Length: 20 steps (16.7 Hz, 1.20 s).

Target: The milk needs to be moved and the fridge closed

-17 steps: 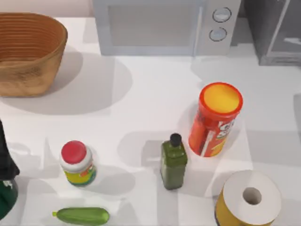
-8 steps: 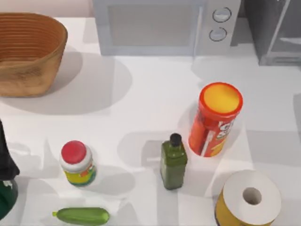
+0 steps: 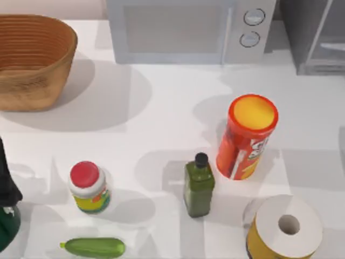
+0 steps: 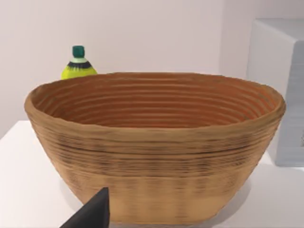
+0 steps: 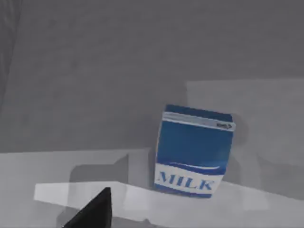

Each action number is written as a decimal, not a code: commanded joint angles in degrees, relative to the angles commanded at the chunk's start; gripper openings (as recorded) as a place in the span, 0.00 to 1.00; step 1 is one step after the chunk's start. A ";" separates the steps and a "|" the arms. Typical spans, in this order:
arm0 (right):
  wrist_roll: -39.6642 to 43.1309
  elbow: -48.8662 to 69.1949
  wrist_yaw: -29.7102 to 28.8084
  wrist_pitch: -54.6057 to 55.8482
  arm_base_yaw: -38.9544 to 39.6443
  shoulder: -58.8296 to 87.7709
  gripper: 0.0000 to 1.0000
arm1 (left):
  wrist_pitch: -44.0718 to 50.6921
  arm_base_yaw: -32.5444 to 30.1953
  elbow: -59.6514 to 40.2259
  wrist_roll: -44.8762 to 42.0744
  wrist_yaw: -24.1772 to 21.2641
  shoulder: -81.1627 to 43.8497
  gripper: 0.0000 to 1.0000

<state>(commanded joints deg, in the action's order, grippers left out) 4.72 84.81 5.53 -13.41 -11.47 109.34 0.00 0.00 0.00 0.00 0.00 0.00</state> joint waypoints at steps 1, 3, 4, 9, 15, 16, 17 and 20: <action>-0.03 -4.10 -0.11 0.35 -0.09 -4.81 1.00 | 0.00 0.00 0.00 0.00 0.00 0.00 1.00; -0.12 -13.26 -0.31 1.18 -0.03 -16.07 1.00 | 0.00 0.00 0.00 0.00 0.00 0.00 1.00; -0.19 -18.20 -0.40 1.67 0.12 -22.36 1.00 | 0.00 0.00 0.00 0.00 0.00 0.00 1.00; -1.09 -43.56 -0.72 4.99 2.04 -56.82 1.00 | 0.00 0.00 0.00 0.00 0.00 0.00 1.00; -3.19 -69.67 -2.10 10.21 6.64 -91.14 1.00 | 0.00 0.00 0.00 0.00 0.00 0.00 1.00; -3.52 -72.98 -2.55 10.93 7.49 -95.18 1.00 | 0.00 0.00 0.00 0.00 0.00 0.00 1.00; -3.81 -75.89 -3.03 11.55 8.31 -98.73 1.00 | 0.00 0.00 0.00 0.00 0.00 0.00 1.00; -4.45 -82.23 -4.60 12.87 10.44 -106.44 1.00 | 0.00 0.00 0.00 0.00 0.00 0.00 1.00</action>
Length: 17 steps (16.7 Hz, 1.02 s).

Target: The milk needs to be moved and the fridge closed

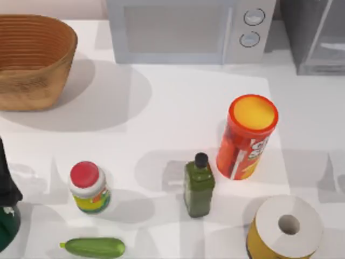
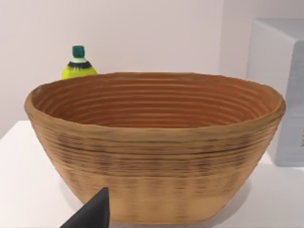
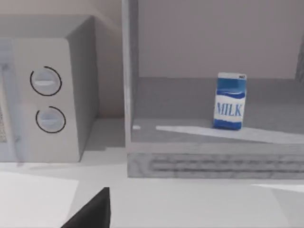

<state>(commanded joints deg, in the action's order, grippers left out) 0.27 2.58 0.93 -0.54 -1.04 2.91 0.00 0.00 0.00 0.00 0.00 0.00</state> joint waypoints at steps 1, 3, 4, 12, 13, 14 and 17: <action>-0.13 -1.29 -0.45 0.27 0.52 -1.52 1.00 | 0.00 0.00 0.00 0.00 0.00 0.00 1.00; -0.27 -2.58 -0.93 0.54 1.04 -2.91 1.00 | 0.00 0.00 0.00 0.00 0.00 0.00 1.00; -0.27 -2.58 -0.93 0.54 1.04 -2.91 1.00 | 0.00 0.00 0.00 0.00 0.00 0.00 1.00; -0.45 1.11 -0.90 -5.78 0.85 -7.06 1.00 | 0.00 0.00 0.00 0.00 0.00 0.00 1.00; -0.50 2.74 -0.84 -8.85 0.94 -9.05 1.00 | 0.00 0.00 0.00 0.00 0.00 0.00 1.00; -0.53 4.65 -0.73 -12.56 1.07 -11.37 1.00 | 0.00 0.00 0.00 0.00 0.00 0.00 1.00; -0.45 11.39 -0.31 -27.02 1.59 -19.56 1.00 | 0.00 0.00 0.00 0.00 0.00 0.00 1.00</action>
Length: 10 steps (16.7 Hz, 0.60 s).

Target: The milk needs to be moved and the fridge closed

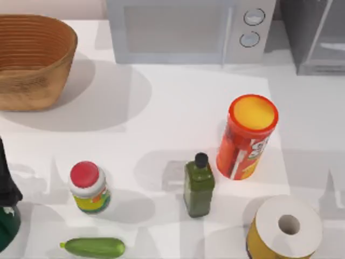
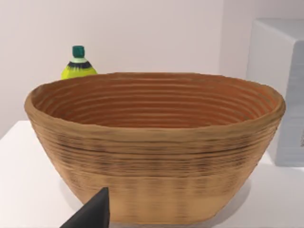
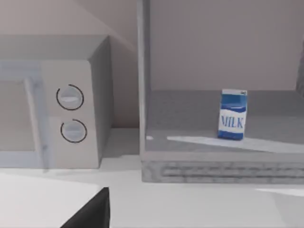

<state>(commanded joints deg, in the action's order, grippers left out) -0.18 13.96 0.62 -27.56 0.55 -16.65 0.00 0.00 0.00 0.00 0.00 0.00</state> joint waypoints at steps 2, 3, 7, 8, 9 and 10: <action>0.20 4.96 0.27 -11.60 0.34 -6.01 1.00 | 0.00 0.00 0.00 0.00 0.00 0.00 1.00; 0.32 7.45 0.36 -17.58 0.47 -9.02 1.00 | 0.00 0.00 0.00 0.00 0.00 0.00 1.00; 0.75 16.52 0.45 -39.27 0.70 -20.01 1.00 | 0.00 0.00 0.00 0.00 0.00 0.00 1.00; 0.81 18.38 0.35 -43.53 0.64 -22.27 1.00 | 0.00 0.00 0.00 0.00 0.00 0.00 1.00; 0.84 20.00 0.18 -47.21 0.51 -24.25 1.00 | 0.00 0.00 0.00 0.00 0.00 0.00 1.00; 0.86 21.34 -0.04 -50.30 0.32 -25.91 1.00 | 0.00 0.00 0.00 0.00 0.00 0.00 1.00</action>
<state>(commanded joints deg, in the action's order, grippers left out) 0.69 35.31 0.58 -77.86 0.86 -42.57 0.00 0.00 0.00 0.00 0.00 0.00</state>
